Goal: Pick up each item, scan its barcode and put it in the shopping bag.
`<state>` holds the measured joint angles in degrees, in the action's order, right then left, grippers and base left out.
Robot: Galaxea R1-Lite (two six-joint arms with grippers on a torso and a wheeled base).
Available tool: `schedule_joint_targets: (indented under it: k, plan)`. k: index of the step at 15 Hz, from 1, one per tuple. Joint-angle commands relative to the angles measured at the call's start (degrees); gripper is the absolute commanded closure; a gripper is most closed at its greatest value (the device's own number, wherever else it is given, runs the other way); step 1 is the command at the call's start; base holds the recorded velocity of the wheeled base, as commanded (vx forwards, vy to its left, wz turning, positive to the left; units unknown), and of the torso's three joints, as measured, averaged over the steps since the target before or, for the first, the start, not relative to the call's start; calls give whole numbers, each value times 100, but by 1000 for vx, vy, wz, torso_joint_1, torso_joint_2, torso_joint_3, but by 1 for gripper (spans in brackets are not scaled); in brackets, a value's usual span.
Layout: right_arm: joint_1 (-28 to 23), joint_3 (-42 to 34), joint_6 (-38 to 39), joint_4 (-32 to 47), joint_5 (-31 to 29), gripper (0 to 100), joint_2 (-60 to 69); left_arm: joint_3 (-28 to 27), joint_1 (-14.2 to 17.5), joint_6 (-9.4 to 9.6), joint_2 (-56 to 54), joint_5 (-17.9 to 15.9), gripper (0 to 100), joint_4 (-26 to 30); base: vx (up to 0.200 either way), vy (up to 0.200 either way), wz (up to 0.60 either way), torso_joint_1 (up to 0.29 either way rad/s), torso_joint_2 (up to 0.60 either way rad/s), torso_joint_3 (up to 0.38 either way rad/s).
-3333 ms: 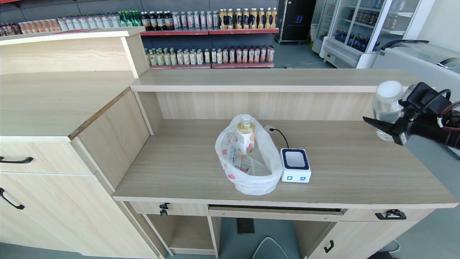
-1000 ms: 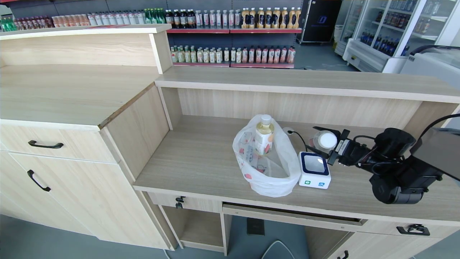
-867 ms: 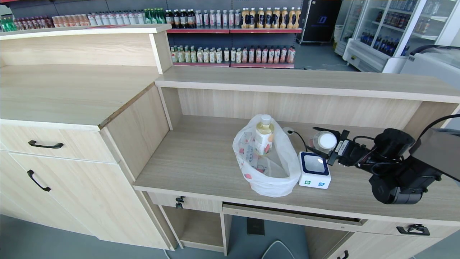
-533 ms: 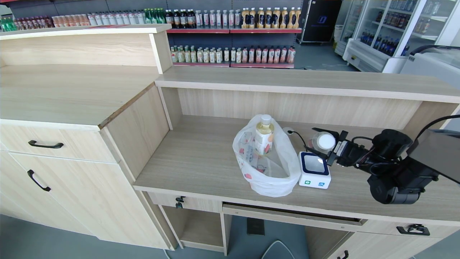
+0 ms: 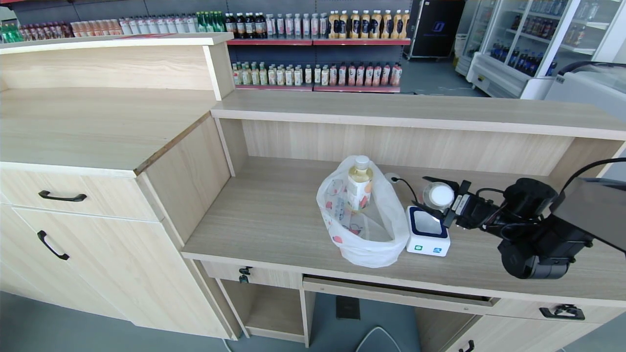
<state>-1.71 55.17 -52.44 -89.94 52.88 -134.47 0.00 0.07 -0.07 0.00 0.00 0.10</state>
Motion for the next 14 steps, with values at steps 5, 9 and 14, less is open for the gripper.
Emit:
schedule_joint_targets:
  k: [5,9,14]
  plan:
    - [48,90,-3,-6,3,100,-70,0,1,-1,9,0,0,-1,0,0,0,0,0,0]
    - [56,160,-3,-6,-6,100,-167,0,1,-1,9,0,0,-1,0,0,0,0,0,0]
    - [56,151,-3,-6,-6,100,-176,0,1,-1,9,0,0,-1,0,0,0,0,0,0]
